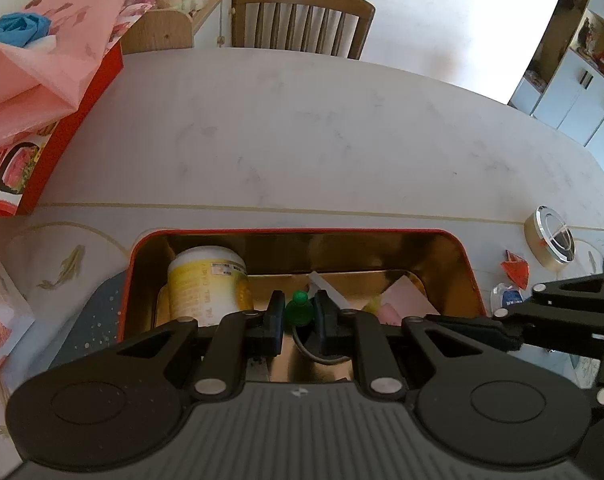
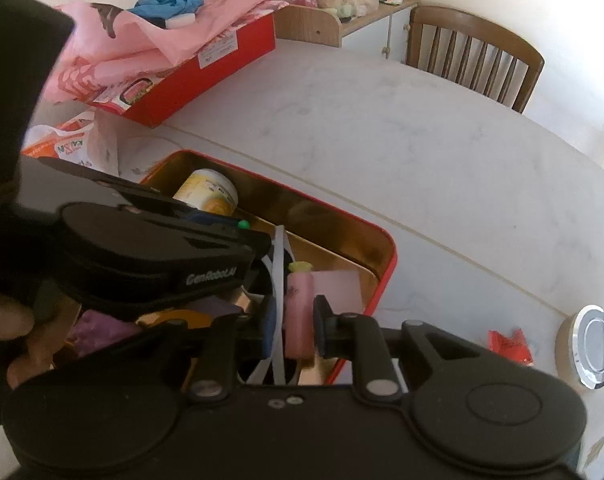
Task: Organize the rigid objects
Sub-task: 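Carry the green piece with left tool while right tool carries the pink tube into the tray, then open the left tool over the tray while right tool releases the pink tube there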
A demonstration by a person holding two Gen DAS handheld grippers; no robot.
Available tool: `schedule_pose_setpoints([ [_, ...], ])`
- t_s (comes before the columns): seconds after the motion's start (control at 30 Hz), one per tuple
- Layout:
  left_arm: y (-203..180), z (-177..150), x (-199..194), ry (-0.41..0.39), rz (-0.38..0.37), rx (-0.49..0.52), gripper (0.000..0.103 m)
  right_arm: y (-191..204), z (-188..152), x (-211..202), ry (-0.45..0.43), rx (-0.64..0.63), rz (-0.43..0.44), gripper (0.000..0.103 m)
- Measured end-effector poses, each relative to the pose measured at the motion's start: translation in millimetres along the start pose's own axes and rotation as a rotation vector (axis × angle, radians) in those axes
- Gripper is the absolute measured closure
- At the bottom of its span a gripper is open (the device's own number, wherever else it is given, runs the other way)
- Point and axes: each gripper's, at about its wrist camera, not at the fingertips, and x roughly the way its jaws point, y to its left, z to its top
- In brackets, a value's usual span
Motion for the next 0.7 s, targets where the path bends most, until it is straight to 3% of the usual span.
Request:
schedule_pose_setpoints([
  [0.57,-7,-9,-24,-0.045,0.007,0.021,0.088,-9,-16,-58,-0.098,0.080,0.064,0.077],
  [0.7,-6,-13,-38,-0.065,0.006,0.015,0.088,-11,-21,-76,-0.129,0.093,0.064,0.066],
])
